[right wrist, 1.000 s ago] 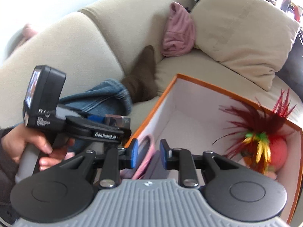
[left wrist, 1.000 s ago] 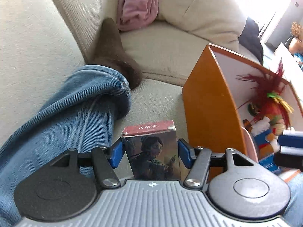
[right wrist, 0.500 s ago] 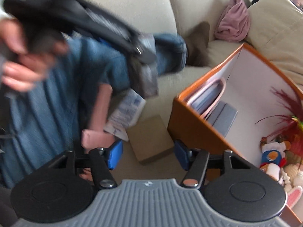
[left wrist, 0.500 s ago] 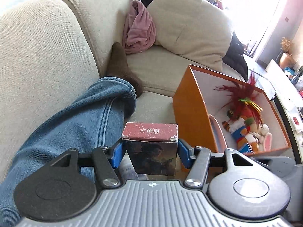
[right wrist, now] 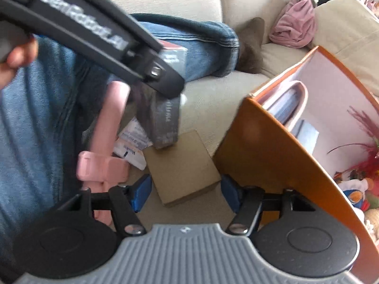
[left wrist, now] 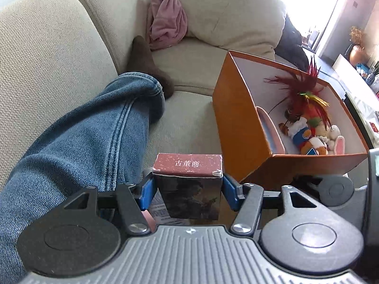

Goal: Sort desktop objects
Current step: 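Grasp the red-topped picture box with the left tool while the right grasps a brown cardboard box, then carry the picture box and brown box over the orange box with both tools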

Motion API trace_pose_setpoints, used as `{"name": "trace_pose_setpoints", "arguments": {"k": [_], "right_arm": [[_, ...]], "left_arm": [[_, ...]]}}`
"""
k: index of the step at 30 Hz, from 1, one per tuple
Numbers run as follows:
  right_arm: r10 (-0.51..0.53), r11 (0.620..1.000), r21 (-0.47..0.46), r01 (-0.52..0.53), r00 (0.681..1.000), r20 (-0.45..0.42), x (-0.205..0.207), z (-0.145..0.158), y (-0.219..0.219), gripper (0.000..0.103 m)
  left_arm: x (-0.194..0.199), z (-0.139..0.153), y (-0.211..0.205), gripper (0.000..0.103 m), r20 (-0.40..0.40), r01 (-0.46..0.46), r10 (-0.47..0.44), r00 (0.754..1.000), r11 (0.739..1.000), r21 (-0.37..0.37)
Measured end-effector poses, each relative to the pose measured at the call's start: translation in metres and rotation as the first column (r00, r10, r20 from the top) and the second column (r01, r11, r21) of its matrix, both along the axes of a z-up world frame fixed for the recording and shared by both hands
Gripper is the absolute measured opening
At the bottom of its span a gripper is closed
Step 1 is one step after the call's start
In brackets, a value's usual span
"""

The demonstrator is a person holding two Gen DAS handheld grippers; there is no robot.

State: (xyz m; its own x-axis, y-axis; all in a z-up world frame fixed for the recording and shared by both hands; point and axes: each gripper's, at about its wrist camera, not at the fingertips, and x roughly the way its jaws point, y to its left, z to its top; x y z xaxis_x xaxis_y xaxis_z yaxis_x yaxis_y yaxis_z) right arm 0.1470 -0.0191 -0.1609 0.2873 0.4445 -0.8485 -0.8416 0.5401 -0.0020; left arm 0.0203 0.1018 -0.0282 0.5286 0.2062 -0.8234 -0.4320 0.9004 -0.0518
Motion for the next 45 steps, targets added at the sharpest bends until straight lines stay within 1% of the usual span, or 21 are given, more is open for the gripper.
{"name": "trace_pose_setpoints", "arguments": {"k": [2, 4, 5, 8, 10, 12, 17, 18, 20, 21, 22, 27, 32, 35, 39, 42, 45], "right_arm": [[0.023, 1.000, 0.005, -0.023, 0.999, -0.043, -0.004, 0.002, 0.001, 0.061], [0.017, 1.000, -0.001, -0.017, 0.999, -0.036, -0.008, 0.003, 0.001, 0.059], [0.016, 1.000, -0.001, -0.016, 1.000, -0.026, -0.008, 0.004, 0.001, 0.059], [0.004, 1.000, 0.007, -0.004, 1.000, -0.016, -0.004, 0.005, 0.001, 0.066], [-0.002, 1.000, 0.002, 0.002, 1.000, -0.001, -0.004, 0.004, 0.004, 0.074], [-0.003, 1.000, 0.006, 0.003, 1.000, 0.008, -0.002, 0.002, 0.008, 0.076], [-0.003, 1.000, 0.018, 0.003, 1.000, -0.024, 0.004, -0.002, 0.020, 0.076], [-0.007, 1.000, 0.008, 0.007, 1.000, -0.022, -0.003, -0.001, 0.020, 0.076], [-0.020, 0.999, -0.025, 0.020, 1.000, -0.016, -0.001, -0.007, 0.025, 0.071], [-0.025, 0.999, -0.032, 0.024, 0.999, -0.030, 0.001, -0.010, 0.025, 0.062], [-0.034, 0.999, -0.031, 0.032, 0.998, -0.049, 0.002, -0.011, 0.023, 0.061], [-0.064, 0.998, -0.031, 0.062, 0.995, -0.073, -0.001, -0.004, 0.002, 0.060], [-0.086, 0.996, -0.001, 0.086, 0.991, -0.102, -0.010, 0.020, -0.042, 0.060], [-0.092, 0.995, 0.037, 0.096, 0.990, -0.102, -0.018, 0.047, -0.071, 0.060], [-0.100, 0.991, 0.090, 0.103, 0.994, -0.040, -0.023, 0.087, -0.100, 0.060], [-0.144, 0.980, 0.138, 0.142, 0.989, 0.007, -0.022, 0.114, -0.121, 0.060], [-0.206, 0.967, 0.172, 0.190, 0.976, 0.078, -0.019, 0.136, -0.140, 0.060]], "left_arm": [[-0.002, 0.000, 0.000, 0.068, 0.001, 0.001, -0.001, 1.000, 1.000, -0.001], [-0.005, 0.001, 0.001, 0.068, 0.004, 0.001, -0.001, 1.000, 1.000, -0.009], [-0.006, 0.001, 0.001, 0.068, 0.010, 0.078, -0.078, 0.997, 0.997, -0.004], [-0.009, 0.003, 0.003, 0.068, 0.015, 0.064, -0.064, 0.998, 0.998, -0.001], [-0.010, 0.005, 0.005, 0.068, 0.020, 0.055, -0.055, 0.998, 0.998, 0.001], [-0.012, 0.008, 0.006, 0.068, 0.027, 0.050, -0.051, 0.998, 0.999, 0.006], [-0.018, 0.016, 0.005, 0.068, 0.036, 0.034, -0.035, 0.999, 0.999, 0.042], [-0.020, 0.017, 0.005, 0.068, 0.035, 0.030, -0.032, 0.999, 0.998, 0.046], [-0.023, 0.018, 0.006, 0.068, 0.039, 0.029, -0.030, 0.999, 0.999, 0.044], [-0.024, 0.019, 0.006, 0.068, 0.039, 0.027, -0.029, 0.999, 0.999, 0.046], [-0.025, 0.020, 0.006, 0.068, 0.039, 0.029, -0.031, 0.999, 0.998, 0.050], [-0.028, 0.029, -0.001, 0.068, 0.059, 0.065, -0.068, 0.996, 0.996, 0.054], [-0.032, 0.048, -0.012, 0.068, 0.106, 0.145, -0.147, 0.983, 0.989, 0.030], [-0.029, 0.061, -0.019, 0.068, 0.132, 0.199, -0.199, 0.971, 0.980, 0.014], [-0.019, 0.080, -0.032, 0.068, 0.162, 0.270, -0.270, 0.949, 0.963, 0.023], [-0.006, 0.092, -0.043, 0.068, 0.185, 0.320, -0.323, 0.928, 0.946, 0.046], [0.008, 0.103, -0.052, 0.068, 0.208, 0.354, -0.363, 0.908, 0.932, 0.081]]}}
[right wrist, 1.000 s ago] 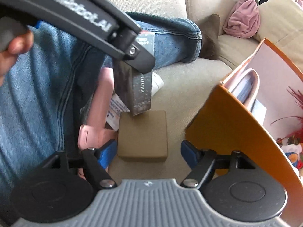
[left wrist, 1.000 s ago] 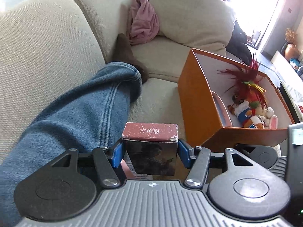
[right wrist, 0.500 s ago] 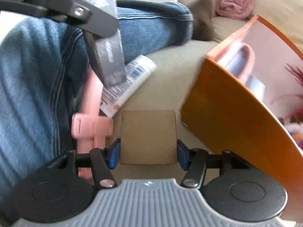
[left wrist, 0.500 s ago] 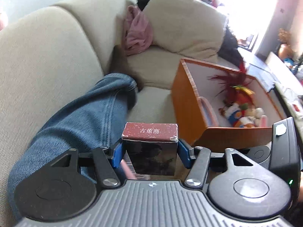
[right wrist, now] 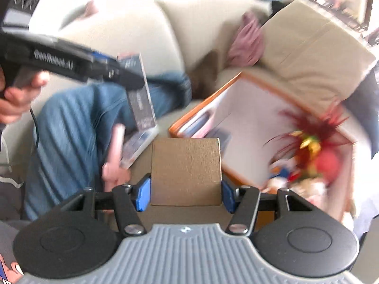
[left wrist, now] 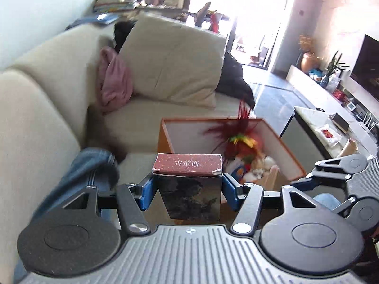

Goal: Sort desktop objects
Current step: 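Carry the picture box and brown box over the orange box with both tools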

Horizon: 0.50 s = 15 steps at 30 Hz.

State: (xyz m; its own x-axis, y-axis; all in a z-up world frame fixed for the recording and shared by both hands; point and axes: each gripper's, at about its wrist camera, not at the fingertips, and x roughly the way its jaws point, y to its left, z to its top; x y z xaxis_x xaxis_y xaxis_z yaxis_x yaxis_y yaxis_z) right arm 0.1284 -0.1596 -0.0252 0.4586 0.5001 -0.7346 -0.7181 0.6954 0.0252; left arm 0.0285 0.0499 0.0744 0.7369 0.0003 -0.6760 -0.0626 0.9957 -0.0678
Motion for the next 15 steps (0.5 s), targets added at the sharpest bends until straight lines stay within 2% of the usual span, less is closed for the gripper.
{"name": "trace_pose_setpoints", "arguments": {"k": [5, 8, 12, 15], "right_arm": [[-0.100, 0.995, 0.008, 0.099, 0.994, 0.053, 0.025, 0.013, -0.016, 0.060], [-0.143, 0.990, 0.008, 0.142, 0.988, 0.059, 0.039, 0.016, -0.026, 0.060], [-0.133, 0.991, 0.011, 0.132, 0.990, 0.048, 0.061, 0.011, -0.028, 0.060], [-0.083, 0.996, -0.003, 0.084, 0.996, 0.019, 0.075, 0.004, -0.027, 0.060]], "left_arm": [[0.031, 0.012, -0.012, 0.068, 0.033, 0.087, -0.088, 0.996, 0.996, 0.024], [0.052, 0.010, -0.023, 0.068, 0.023, 0.145, -0.147, 0.989, 0.988, 0.056], [0.076, -0.003, -0.039, 0.068, -0.003, 0.244, -0.244, 0.970, 0.967, 0.070], [0.093, -0.018, -0.047, 0.068, -0.042, 0.312, -0.310, 0.950, 0.947, 0.072]]}}
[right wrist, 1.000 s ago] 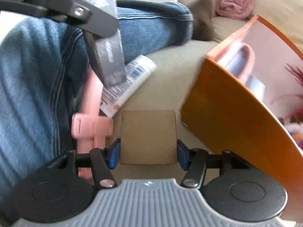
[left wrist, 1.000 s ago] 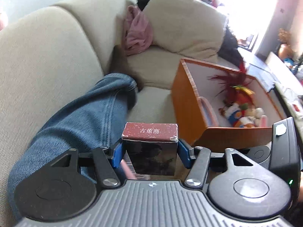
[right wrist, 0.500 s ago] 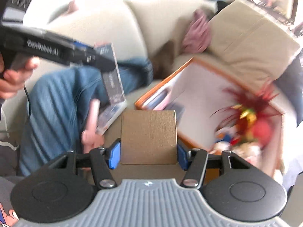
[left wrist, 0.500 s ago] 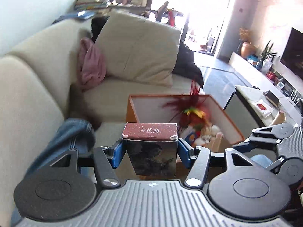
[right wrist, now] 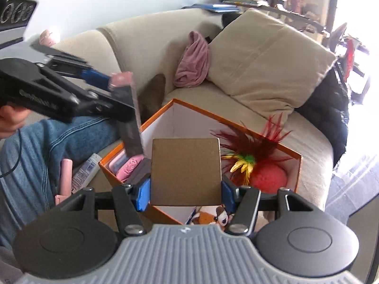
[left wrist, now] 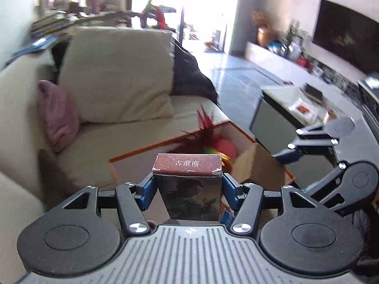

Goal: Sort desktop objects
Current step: 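Carry the picture box and brown box over the orange box with both tools, then lower the brown box with the right tool while the left stacks the picture box on it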

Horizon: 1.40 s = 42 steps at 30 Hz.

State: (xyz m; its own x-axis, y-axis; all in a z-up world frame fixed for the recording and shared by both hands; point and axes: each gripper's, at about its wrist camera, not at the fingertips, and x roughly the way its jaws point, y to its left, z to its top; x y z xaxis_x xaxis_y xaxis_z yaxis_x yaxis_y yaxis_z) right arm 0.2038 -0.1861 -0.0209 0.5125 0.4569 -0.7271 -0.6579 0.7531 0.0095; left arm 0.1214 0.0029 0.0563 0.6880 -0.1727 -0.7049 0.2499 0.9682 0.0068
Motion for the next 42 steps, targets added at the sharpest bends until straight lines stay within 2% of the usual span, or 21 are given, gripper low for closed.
{"name": "trace_pose_setpoints", "arguments": {"k": [5, 10, 13, 15, 19, 22, 29, 32, 35, 38, 42], "right_arm": [[0.042, 0.997, -0.055, -0.047, 0.996, -0.076, 0.030, -0.015, 0.000, 0.060], [0.036, 0.996, -0.074, -0.047, 0.989, -0.140, 0.054, -0.034, -0.004, 0.060], [0.097, 0.990, -0.085, -0.110, 0.985, -0.140, 0.060, -0.042, -0.003, 0.060], [0.155, 0.977, -0.125, -0.170, 0.980, -0.125, 0.062, -0.048, 0.001, 0.060], [0.238, 0.953, -0.155, -0.259, 0.960, -0.145, 0.071, -0.054, 0.007, 0.060], [0.274, 0.936, -0.180, -0.304, 0.946, -0.171, 0.077, -0.056, 0.014, 0.061], [0.410, 0.842, -0.283, -0.460, 0.886, -0.218, 0.075, -0.068, 0.033, 0.061], [0.457, 0.796, -0.311, -0.520, 0.852, -0.255, 0.078, -0.071, 0.043, 0.061], [0.506, 0.742, -0.320, -0.588, 0.806, -0.307, 0.084, -0.075, 0.054, 0.061], [0.524, 0.711, -0.307, -0.633, 0.768, -0.369, 0.092, -0.079, 0.064, 0.061], [0.534, 0.681, -0.308, -0.665, 0.738, -0.412, 0.102, -0.083, 0.075, 0.061]], "left_arm": [[0.022, -0.030, -0.004, 0.068, -0.084, 0.055, -0.051, 0.995, 0.997, 0.050], [0.033, -0.049, -0.005, 0.068, -0.135, 0.150, -0.142, 0.981, 0.987, 0.052], [0.037, -0.058, -0.010, 0.068, -0.157, 0.231, -0.215, 0.964, 0.968, 0.092], [0.037, -0.061, -0.012, 0.068, -0.159, 0.281, -0.262, 0.952, 0.953, 0.112], [0.034, -0.061, -0.015, 0.068, -0.156, 0.380, -0.361, 0.919, 0.918, 0.112], [0.034, -0.065, -0.019, 0.068, -0.166, 0.419, -0.399, 0.902, 0.902, 0.109], [0.033, -0.082, -0.015, 0.068, -0.199, 0.456, -0.429, 0.881, 0.883, 0.113], [0.031, -0.086, -0.013, 0.068, -0.213, 0.464, -0.433, 0.876, 0.877, 0.122], [0.027, -0.091, -0.010, 0.069, -0.226, 0.477, -0.442, 0.868, 0.870, 0.129], [0.027, -0.095, -0.005, 0.069, -0.231, 0.467, -0.433, 0.871, 0.876, 0.119], [0.027, -0.097, 0.001, 0.069, -0.237, 0.451, -0.415, 0.878, 0.884, 0.122]]}}
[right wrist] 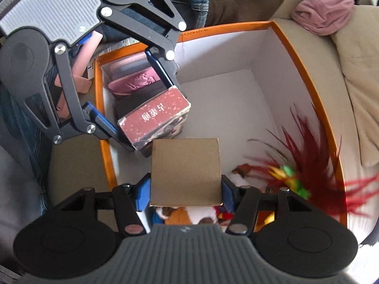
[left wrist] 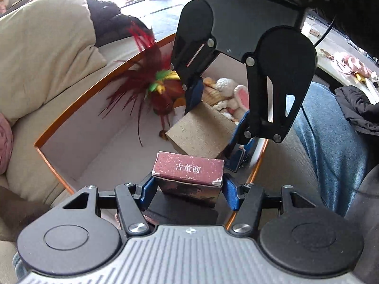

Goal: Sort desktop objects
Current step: 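Lower the brown box with the right tool while the left stacks the picture box on it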

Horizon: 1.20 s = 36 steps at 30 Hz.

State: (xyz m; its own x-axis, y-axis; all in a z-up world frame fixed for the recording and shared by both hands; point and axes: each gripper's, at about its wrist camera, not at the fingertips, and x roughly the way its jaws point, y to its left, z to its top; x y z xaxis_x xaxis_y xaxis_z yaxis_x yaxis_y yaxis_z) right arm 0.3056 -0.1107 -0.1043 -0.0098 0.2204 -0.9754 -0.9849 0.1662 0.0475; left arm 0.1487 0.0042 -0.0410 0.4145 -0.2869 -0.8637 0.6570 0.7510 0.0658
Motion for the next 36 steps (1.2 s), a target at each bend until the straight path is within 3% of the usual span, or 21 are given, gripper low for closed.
{"name": "trace_pose_setpoints", "arguments": {"k": [3, 12, 31, 36], "right_arm": [[0.034, 0.999, -0.032, -0.036, 0.998, -0.051, 0.005, -0.004, 0.007, 0.061], [0.146, 0.969, -0.186, -0.162, 0.984, -0.099, 0.008, -0.016, 0.038, 0.061], [0.180, 0.967, -0.161, -0.197, 0.977, -0.114, -0.001, -0.018, 0.043, 0.062], [0.173, 0.972, -0.140, -0.189, 0.978, -0.116, 0.001, -0.015, 0.042, 0.061]], "left_arm": [[0.001, -0.003, 0.002, 0.069, -0.015, 0.005, -0.005, 1.000, 1.000, 0.001], [0.005, -0.004, 0.005, 0.069, -0.014, 0.009, -0.009, 1.000, 1.000, -0.002], [0.006, -0.005, 0.003, 0.068, -0.004, 0.043, -0.043, 0.999, 0.998, 0.034], [0.004, 0.000, 0.005, 0.068, -0.007, 0.066, -0.066, 0.998, 0.998, 0.011]]}}
